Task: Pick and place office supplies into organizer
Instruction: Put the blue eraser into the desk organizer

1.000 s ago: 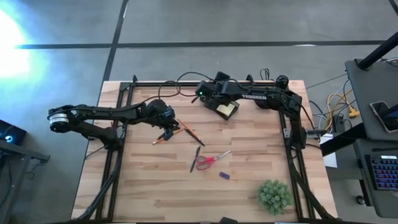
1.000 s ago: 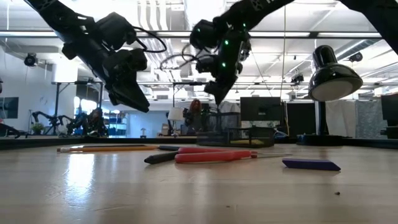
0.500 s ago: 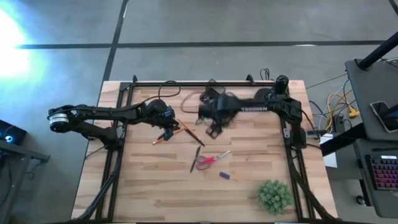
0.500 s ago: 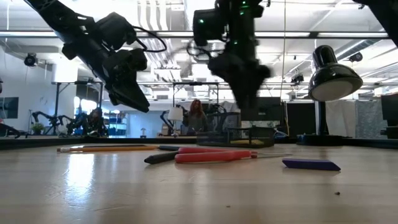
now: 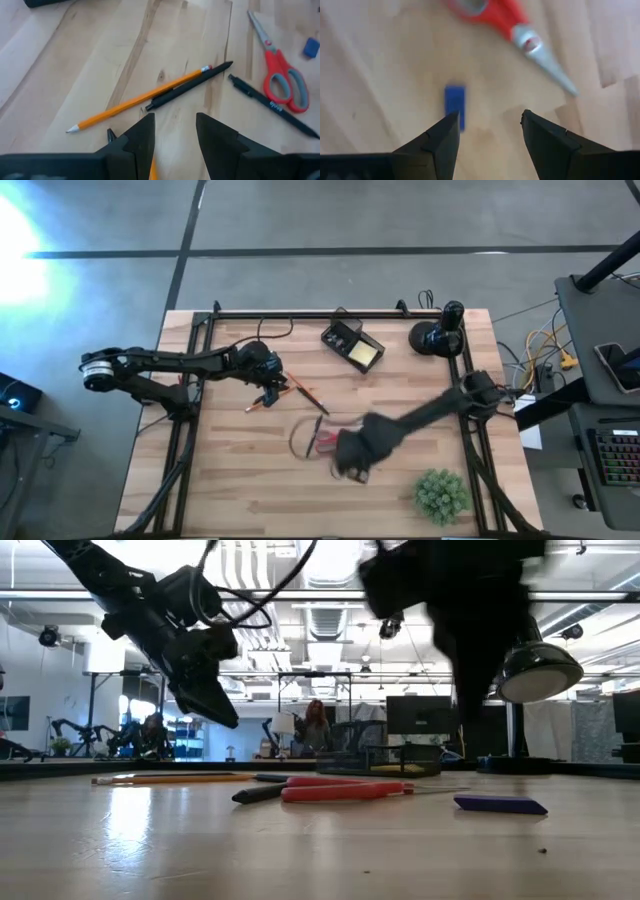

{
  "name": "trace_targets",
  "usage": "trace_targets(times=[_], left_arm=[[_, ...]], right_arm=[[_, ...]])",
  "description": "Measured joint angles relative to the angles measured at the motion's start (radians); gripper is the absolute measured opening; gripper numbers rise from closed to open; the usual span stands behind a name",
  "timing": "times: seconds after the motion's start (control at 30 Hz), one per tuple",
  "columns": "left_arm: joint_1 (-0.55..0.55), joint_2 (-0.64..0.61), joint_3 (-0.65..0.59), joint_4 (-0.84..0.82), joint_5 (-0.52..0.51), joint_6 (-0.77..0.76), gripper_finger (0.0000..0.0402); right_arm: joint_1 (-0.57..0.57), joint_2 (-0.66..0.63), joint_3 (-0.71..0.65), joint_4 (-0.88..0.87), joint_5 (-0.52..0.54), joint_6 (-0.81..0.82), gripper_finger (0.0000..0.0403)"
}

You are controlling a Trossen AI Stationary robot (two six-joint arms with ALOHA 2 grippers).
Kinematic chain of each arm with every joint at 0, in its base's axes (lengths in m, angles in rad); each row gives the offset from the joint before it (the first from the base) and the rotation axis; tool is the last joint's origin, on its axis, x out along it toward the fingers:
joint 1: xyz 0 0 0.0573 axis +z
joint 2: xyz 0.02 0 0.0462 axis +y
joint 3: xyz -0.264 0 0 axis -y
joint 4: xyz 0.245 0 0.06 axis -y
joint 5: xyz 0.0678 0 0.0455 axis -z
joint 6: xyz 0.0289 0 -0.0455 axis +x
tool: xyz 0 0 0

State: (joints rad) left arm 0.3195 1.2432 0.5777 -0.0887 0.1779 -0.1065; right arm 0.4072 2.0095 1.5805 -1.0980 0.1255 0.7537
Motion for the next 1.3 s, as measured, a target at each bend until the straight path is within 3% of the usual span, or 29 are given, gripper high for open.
trace_targets(times=[0.27,0.53,1.07,1.3], left_arm=[[0.0,0.025,0.0,-0.004,0.001,0.009,0.0129],[0.0,0.031,0.0,-0.005,0.005,0.009,0.0129],[0.0,0.031,0.0,-0.006,0.007,0.009,0.0129],[0.0,0.03,0.0,-0.006,0.007,0.009,0.0129]], right_arm=[[0.058,0.003,-0.082,0.169,-0.043,0.111,0.0201],[0.057,0.003,-0.186,0.327,-0.072,0.111,0.0201],[0.018,-0.001,-0.24,0.332,-0.076,0.053,0.02],[0.016,-0.004,-0.272,0.36,-0.121,-0.02,0.0155]])
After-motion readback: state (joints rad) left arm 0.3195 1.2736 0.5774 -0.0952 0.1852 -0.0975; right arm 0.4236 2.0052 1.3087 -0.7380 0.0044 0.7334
